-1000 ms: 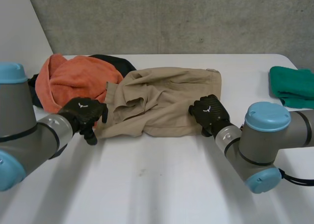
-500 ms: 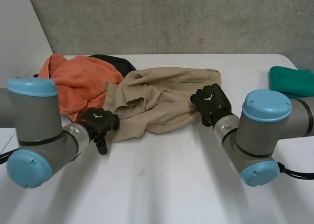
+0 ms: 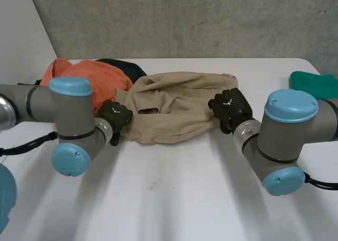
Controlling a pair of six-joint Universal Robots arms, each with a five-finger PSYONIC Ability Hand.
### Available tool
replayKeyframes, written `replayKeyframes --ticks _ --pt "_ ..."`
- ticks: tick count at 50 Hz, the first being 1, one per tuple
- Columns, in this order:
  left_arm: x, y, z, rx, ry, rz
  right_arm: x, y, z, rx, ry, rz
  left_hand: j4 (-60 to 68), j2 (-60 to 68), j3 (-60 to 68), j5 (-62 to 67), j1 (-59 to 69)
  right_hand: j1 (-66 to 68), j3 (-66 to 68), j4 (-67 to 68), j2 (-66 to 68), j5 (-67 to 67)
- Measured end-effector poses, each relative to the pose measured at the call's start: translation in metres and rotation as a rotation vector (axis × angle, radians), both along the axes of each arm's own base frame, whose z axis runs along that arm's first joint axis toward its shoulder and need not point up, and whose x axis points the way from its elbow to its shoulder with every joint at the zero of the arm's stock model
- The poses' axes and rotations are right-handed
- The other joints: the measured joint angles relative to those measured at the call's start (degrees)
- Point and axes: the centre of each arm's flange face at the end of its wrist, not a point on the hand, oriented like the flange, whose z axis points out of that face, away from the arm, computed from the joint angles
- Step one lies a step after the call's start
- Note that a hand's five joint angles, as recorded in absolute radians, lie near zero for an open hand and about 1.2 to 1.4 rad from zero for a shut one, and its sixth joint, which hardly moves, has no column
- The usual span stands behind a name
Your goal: Fold the laundry.
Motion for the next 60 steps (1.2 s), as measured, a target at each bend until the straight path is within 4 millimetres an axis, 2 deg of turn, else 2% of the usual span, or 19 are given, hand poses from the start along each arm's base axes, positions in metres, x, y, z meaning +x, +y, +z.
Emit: replayKeyframes --ticks 7,10,11,13,17,21,22,23,29,30,31,33,34,36,39,43,46,55,60 --pt "-0.008 -0.007 -0.009 -0.049 -0.069 -0.022 -0.001 -0.003 0.001 -0.003 -0.002 -0.007 5.74 5.98 5.9 5.52 7.67 0.0 0.0 0.0 0.0 0.0" --pt "-0.01 -0.011 -0.01 -0.073 -0.091 -0.024 -0.002 -0.005 0.002 -0.005 -0.003 -0.01 13.65 13.96 13.94 13.31 15.96 0.0 0.0 0.01 0.0 0.0" --pt "-0.011 -0.012 -0.01 -0.081 -0.097 -0.025 -0.003 -0.005 0.002 -0.005 -0.003 -0.011 26.4 27.36 26.62 25.82 28.45 0.0 0.0 0.01 0.0 0.0" --pt "-0.012 -0.014 -0.008 -0.098 -0.103 -0.022 -0.003 -0.005 0.003 -0.004 -0.003 -0.014 35.29 35.51 35.27 34.47 36.46 0.0 0.0 0.01 0.0 0.0" --pt "-0.014 -0.015 0.012 -0.146 -0.091 -0.002 -0.007 -0.006 0.009 -0.004 -0.006 -0.025 38.2 37.88 38.06 36.05 37.01 0.0 0.0 0.01 0.0 0.0" --pt "-0.014 -0.006 0.059 -0.221 -0.027 0.031 -0.015 -0.007 0.033 -0.022 -0.014 -0.046 38.28 37.88 38.12 36.05 37.01 0.0 0.0 0.01 0.0 0.0" --pt "-0.013 -0.006 0.062 -0.226 -0.022 0.032 -0.016 -0.008 0.034 -0.023 -0.014 -0.048 38.28 37.88 38.12 36.05 37.01 0.0 0.0 0.02 0.0 0.0" --pt "-0.011 0.003 0.092 -0.266 0.03 0.042 -0.021 -0.008 0.05 -0.039 -0.021 -0.058 38.28 37.88 38.12 36.05 37.01 0.0 0.0 0.03 0.0 0.0" --pt "-0.002 0.035 0.174 -0.381 0.198 0.034 -0.038 -0.007 0.106 -0.111 -0.053 -0.088 38.31 37.96 38.17 36.05 37.01 0.01 0.0 0.19 0.0 0.0" --pt "0.003 0.048 0.201 -0.416 0.255 0.016 -0.046 -0.007 0.13 -0.141 -0.069 -0.095 38.32 38.25 38.17 36.05 37.01 0.15 0.15 0.19 0.0 0.0" --pt "0.004 0.051 0.207 -0.425 0.269 0.011 -0.047 -0.006 0.135 -0.148 -0.072 -0.097 38.32 38.36 38.17 36.05 37.01 0.21 0.18 0.19 0.0 0.0" --pt "0.011 0.074 0.247 -0.479 0.352 -0.023 -0.059 -0.003 0.172 -0.19 -0.097 -0.103 38.32 38.49 38.17 36.06 37.01 0.84 0.79 0.19 0.0 0.47" --pt "0.011 0.074 0.247 -0.479 0.352 -0.023 -0.059 -0.003 0.172 -0.19 -0.097 -0.103 38.32 38.49 38.17 36.06 37.01 0.84 0.79 0.19 0.0 0.47" --pt "0.018 0.093 0.278 -0.513 0.413 -0.054 -0.069 0.001 0.204 -0.21 -0.121 -0.098 38.32 38.5 38.17 36.05 37.01 0.84 0.8 0.2 0.0 1.34" --pt "0.022 0.106 0.3 -0.524 0.456 -0.074 -0.075 0.005 0.227 -0.202 -0.145 -0.081 38.32 38.51 38.17 36.05 37.01 0.92 0.8 0.2 0.0 1.57" --pt "0.019 0.104 0.303 -0.498 0.471 -0.081 -0.077 0.002 0.233 -0.179 -0.157 -0.072 38.33 38.51 38.17 36.05 37.01 1.3 0.8 0.2 0.0 1.63" --pt "0.011 0.092 0.293 -0.455 0.464 -0.082 -0.077 -0.006 0.228 -0.152 -0.157 -0.071 38.33 38.6 38.18 36.04 37.01 1.3 0.8 0.2 0.0 1.63" --pt "-0.022 0.03 0.245 -0.391 0.449 -0.079 -0.068 -0.049 0.176 -0.091 -0.124 -0.113 38.36 38.64 38.2 36.05 37.01 1.3 0.8 0.21 0.0 1.64" --pt "-0.03 -0.002 0.274 -0.57 0.576 -0.09 -0.056 -0.076 0.185 -0.275 -0.196 -0.144 38.55 38.71 38.42 36.05 37.01 1.31 0.8 0.23 0.33 1.64"
